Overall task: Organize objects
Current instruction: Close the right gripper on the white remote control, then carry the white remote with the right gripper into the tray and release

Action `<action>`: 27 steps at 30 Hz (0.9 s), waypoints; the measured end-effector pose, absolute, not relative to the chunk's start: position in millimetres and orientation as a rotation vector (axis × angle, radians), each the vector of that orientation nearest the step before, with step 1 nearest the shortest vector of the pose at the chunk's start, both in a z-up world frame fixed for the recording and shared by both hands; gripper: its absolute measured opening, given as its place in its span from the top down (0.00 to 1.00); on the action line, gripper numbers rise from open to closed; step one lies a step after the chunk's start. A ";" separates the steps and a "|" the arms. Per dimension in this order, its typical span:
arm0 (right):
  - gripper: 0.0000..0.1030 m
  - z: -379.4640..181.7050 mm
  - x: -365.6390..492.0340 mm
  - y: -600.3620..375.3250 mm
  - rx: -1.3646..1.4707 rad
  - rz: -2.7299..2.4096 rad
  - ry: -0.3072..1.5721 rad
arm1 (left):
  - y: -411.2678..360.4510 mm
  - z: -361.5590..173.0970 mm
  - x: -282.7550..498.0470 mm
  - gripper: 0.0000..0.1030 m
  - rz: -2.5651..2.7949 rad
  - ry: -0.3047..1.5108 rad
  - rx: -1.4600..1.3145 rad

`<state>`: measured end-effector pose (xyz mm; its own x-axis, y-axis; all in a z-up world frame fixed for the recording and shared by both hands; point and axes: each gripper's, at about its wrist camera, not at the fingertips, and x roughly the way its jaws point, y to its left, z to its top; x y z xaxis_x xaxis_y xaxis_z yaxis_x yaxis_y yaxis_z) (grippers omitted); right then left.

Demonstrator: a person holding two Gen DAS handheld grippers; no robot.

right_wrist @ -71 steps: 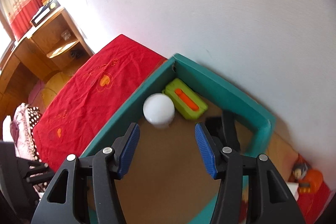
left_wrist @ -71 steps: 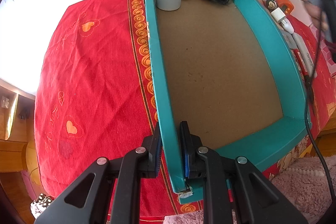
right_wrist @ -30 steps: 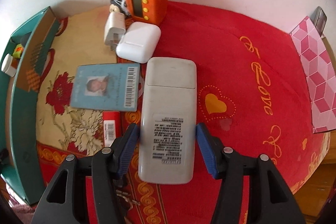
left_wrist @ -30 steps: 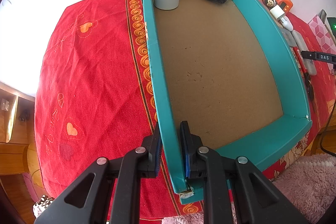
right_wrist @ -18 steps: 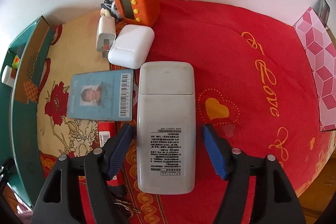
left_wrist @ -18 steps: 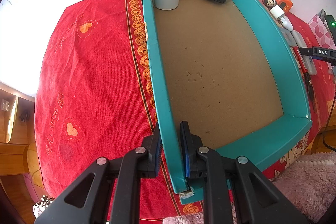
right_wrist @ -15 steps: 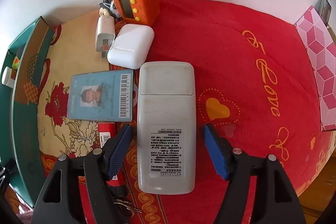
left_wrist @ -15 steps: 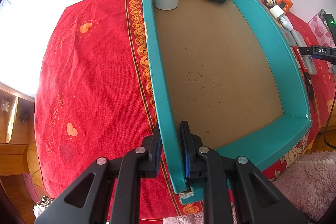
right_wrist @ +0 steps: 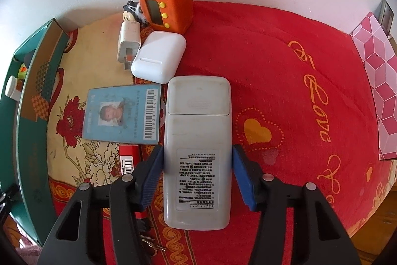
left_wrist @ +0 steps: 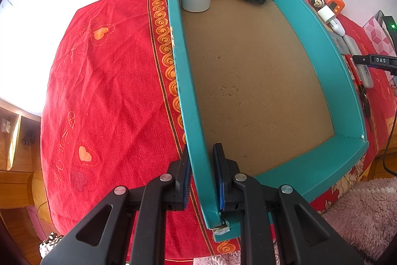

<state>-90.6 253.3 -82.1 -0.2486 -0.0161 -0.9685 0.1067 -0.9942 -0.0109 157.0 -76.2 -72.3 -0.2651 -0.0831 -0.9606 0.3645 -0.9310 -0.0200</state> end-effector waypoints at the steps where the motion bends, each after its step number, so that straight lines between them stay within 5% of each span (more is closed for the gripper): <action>1: 0.46 -81.9 -90.7 253.0 1.878 -2.418 0.115 | -78.6 -72.8 158.4 0.85 -2.268 0.344 1.701; 15: 0.46 -78.1 -91.3 251.4 1.880 -2.415 0.107 | -83.9 -72.4 167.4 0.85 -2.252 0.344 1.704; 27: 0.46 -53.5 -81.6 261.6 1.822 -2.433 -0.087 | -78.9 -70.7 175.7 0.85 -2.241 0.338 1.712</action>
